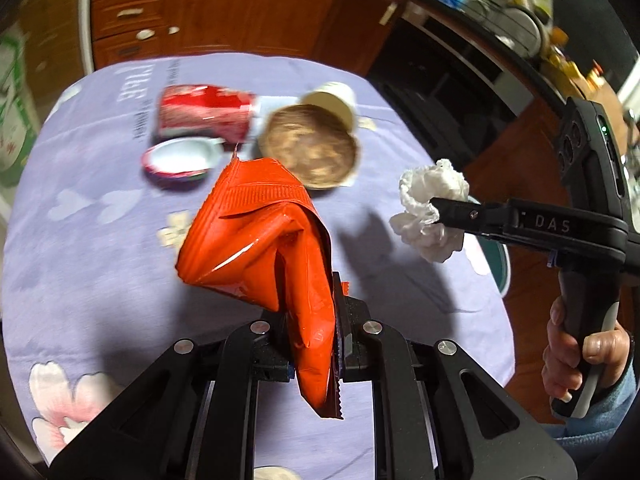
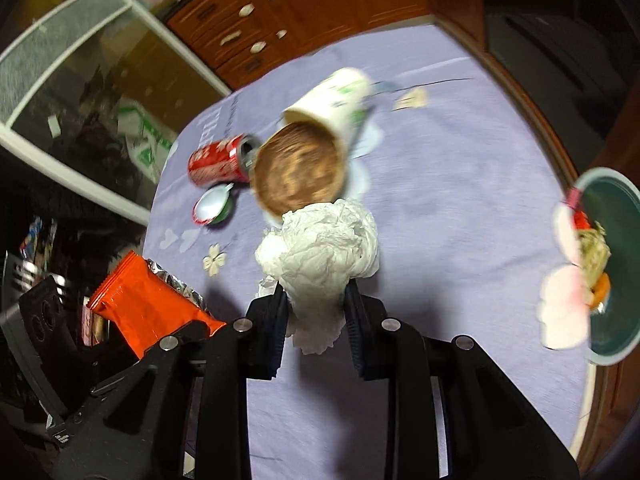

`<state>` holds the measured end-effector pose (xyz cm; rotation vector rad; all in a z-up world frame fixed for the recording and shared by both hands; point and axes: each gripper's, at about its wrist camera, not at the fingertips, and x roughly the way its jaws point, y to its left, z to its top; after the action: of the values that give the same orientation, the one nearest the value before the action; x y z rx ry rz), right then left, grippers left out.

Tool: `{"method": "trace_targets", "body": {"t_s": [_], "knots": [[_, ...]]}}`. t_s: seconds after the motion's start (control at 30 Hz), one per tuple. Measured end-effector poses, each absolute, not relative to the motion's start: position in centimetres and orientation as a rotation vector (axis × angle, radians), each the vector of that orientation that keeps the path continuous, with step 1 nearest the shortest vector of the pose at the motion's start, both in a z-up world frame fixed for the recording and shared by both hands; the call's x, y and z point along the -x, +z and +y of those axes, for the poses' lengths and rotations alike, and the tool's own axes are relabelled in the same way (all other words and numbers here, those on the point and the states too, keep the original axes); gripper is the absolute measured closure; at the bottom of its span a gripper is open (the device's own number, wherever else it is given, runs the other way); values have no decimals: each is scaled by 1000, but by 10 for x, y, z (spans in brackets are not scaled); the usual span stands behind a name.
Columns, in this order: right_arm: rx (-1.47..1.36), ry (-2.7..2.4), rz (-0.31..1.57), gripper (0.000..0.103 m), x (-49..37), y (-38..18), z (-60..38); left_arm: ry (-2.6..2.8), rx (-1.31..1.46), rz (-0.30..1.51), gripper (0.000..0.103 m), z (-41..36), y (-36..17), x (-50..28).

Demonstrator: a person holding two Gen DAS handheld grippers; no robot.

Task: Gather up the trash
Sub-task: 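Drop the red wrapper into the bin with the left tool while the right tool drops the tissue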

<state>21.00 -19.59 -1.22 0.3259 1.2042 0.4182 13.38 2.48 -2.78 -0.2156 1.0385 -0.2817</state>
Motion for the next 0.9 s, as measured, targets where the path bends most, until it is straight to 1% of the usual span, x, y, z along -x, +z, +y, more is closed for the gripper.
{"method": "trace_targets", "body": {"t_s": [0.5,0.77,0.9], "knots": [[-580,197,1088,78,-178,-11,-376,-491,-13,1086,89,-133,-20,-157],[-702,74,1041,78,-161,-28,-468,-589,-129,1110,89,-218,-24,-172],[-740,37,1050,78,-156,-42,-497,-634,-162,1137,89,-254,-32,-184]]}}
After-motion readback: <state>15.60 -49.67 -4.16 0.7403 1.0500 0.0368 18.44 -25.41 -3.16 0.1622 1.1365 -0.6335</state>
